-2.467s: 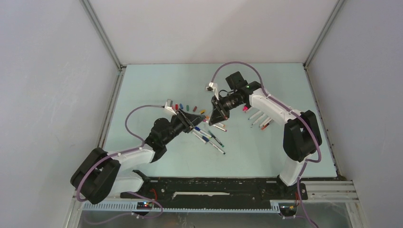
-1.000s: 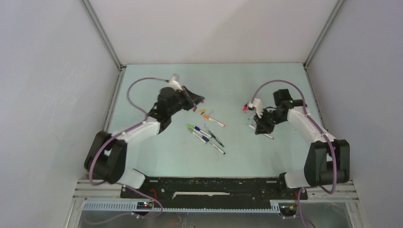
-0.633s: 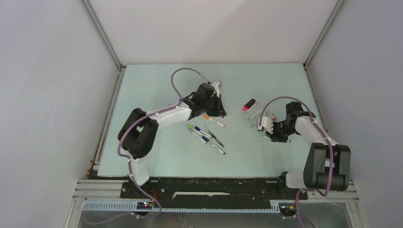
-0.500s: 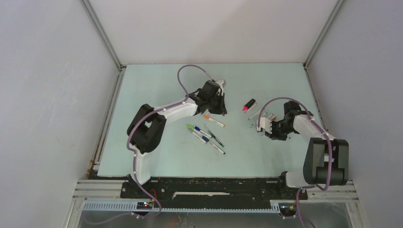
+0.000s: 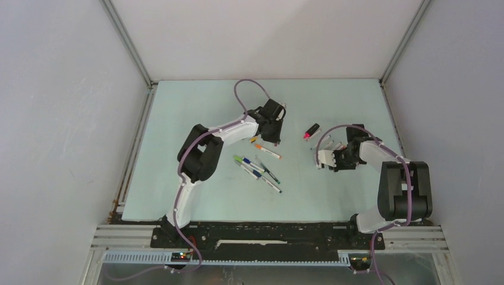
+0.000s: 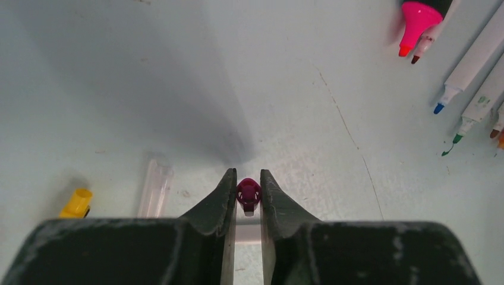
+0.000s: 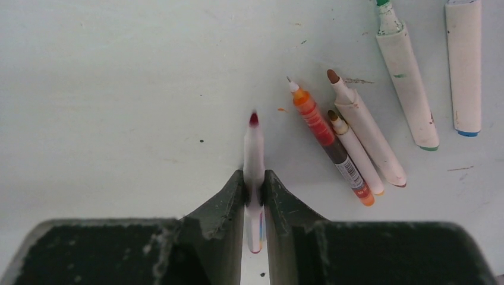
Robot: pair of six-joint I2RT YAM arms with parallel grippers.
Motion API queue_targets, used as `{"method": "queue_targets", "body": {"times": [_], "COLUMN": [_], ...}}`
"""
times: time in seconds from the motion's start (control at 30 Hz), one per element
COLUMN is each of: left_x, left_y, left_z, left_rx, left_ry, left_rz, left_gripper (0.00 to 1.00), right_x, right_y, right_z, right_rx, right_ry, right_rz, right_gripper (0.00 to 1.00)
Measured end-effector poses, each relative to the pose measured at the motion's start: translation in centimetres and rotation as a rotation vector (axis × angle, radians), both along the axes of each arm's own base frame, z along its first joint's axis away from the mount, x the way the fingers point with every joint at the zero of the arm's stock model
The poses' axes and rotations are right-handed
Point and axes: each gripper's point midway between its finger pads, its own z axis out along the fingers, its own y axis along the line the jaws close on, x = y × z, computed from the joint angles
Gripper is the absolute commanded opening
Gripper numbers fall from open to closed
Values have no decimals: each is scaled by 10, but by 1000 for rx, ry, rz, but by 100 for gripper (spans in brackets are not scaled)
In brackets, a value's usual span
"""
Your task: Open the pen caps
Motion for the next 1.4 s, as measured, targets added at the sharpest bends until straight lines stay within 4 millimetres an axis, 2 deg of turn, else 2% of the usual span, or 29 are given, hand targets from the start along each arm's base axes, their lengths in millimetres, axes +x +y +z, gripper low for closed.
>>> {"method": "queue_targets", "body": {"times": [0.13,0.33,0.5,0.6,0.7,0.77,0.87,1.03,1.1,1.17,1.27,1.33,1.4], "left_x": [7,5,4,5,4,-1,-5,-9,-15,-23,-39,-50,-63], "left_y": [-4,0,2,2,3,8,15,29,39,52,77,96,120], "left_z": [0,-9,-9,-8,0,15,50,127,144,153,153,149,143], "left_rx": [11,41,52,51,38,21,-17,-119,-146,-157,-149,-133,-116], "left_ry": [-5,14,17,15,-2,-24,-90,-261,-311,-350,-394,-418,-448], "left_rz": [-2,0,-1,0,0,2,13,49,65,84,123,154,201], "left_gripper": [23,29,32,37,45,47,47,50,51,55,64,75,94], "right_x": [1,0,0,-3,-7,-10,-16,-26,-29,-28,-22,-14,-4], "right_y": [-1,3,8,12,19,26,47,90,113,140,179,201,222], "right_z": [0,0,1,5,19,31,47,69,81,94,104,103,96], "right_rx": [-11,-18,-13,8,46,75,127,244,315,396,498,537,553], "right_ry": [-5,-6,-7,-7,-26,-47,-65,-28,7,52,142,203,267], "right_rz": [20,58,74,61,46,45,69,101,90,52,-50,-133,-234], "right_gripper": [23,25,36,43,47,49,50,50,50,48,46,47,48]}}
